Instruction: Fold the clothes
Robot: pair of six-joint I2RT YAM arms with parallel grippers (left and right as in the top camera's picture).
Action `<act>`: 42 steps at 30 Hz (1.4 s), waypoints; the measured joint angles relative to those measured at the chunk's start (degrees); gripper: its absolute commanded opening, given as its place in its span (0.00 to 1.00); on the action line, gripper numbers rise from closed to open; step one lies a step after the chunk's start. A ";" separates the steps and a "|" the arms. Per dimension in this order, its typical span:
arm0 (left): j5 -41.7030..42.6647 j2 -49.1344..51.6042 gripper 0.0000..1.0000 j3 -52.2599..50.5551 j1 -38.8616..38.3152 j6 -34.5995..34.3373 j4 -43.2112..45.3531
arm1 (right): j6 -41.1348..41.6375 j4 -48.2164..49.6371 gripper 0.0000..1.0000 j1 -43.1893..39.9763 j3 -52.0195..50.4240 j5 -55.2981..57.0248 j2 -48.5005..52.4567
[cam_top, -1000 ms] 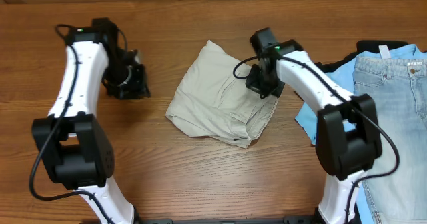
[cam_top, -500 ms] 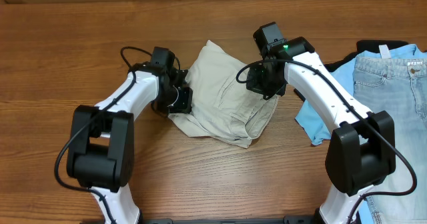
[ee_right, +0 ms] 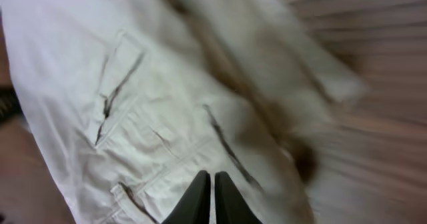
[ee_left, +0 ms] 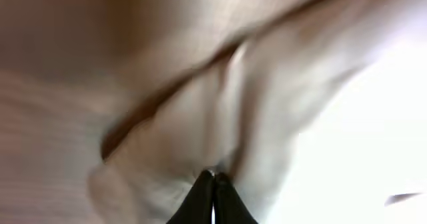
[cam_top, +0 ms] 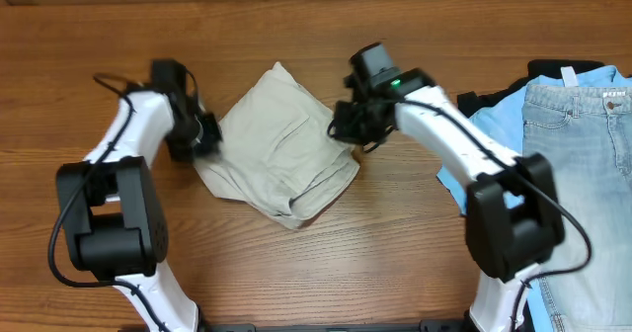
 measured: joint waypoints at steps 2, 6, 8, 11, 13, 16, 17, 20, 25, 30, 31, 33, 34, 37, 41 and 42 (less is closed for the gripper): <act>0.52 0.31 0.24 5.88 0.11 2.45 -0.87 | 0.04 2.05 0.04 1.46 -0.87 -1.97 2.16; 1.44 0.28 0.30 17.57 -0.17 5.81 -5.03 | 2.16 2.19 0.04 3.74 -1.90 -3.34 5.75; 2.08 0.28 0.38 22.23 -0.31 6.80 -8.92 | 5.20 1.62 0.04 3.98 -2.12 -2.51 6.01; 3.89 0.22 0.55 26.47 -0.44 7.54 -16.94 | 11.26 1.27 0.07 3.58 -2.10 -0.72 5.97; 5.16 0.22 0.60 26.93 -0.52 8.13 -22.75 | 13.60 1.73 0.07 3.06 -2.10 -0.15 5.97; 6.08 0.22 0.68 25.49 -1.01 8.33 -26.99 | 15.98 1.90 0.08 1.11 -2.10 -0.31 5.97; 6.29 0.15 0.71 24.09 -1.33 8.35 -27.74 | 16.13 1.90 0.08 0.33 -2.10 -0.44 5.97; 7.21 0.09 0.93 17.55 -2.47 8.46 -26.99 | 15.54 1.75 0.11 -1.77 -2.10 -1.03 5.97; 14.10 0.13 1.00 3.63 -3.15 7.69 -19.43 | 14.08 0.81 0.11 -2.40 -2.10 -1.46 5.97; 21.68 0.20 0.94 -6.49 -3.15 4.24 -8.57 | 13.29 0.50 0.11 -1.90 -2.10 -1.42 5.97; 22.18 0.20 0.90 -7.85 -3.15 3.41 -7.06 | 13.27 0.42 0.11 -1.88 -2.10 -1.44 5.97; 23.61 0.13 0.66 -10.32 -3.15 0.20 -3.91 | 13.25 0.24 0.11 -1.81 -2.10 -1.44 5.97; 23.78 -0.28 0.38 -11.23 -3.02 -1.53 -1.51 | 13.22 -0.15 0.10 -1.81 -2.10 -1.44 5.97; 23.98 -0.48 0.17 -13.31 -2.99 -6.38 6.95 | 12.92 -0.90 0.11 -1.66 -2.08 -1.64 5.97; 24.37 -0.48 0.17 -13.40 -2.73 -8.98 17.18 | 9.77 -1.20 0.11 -1.66 -2.08 -3.89 5.97; 24.11 -0.48 0.19 -13.22 -2.49 -9.38 18.49 | 8.74 -1.18 0.11 -1.64 -2.08 -4.83 5.97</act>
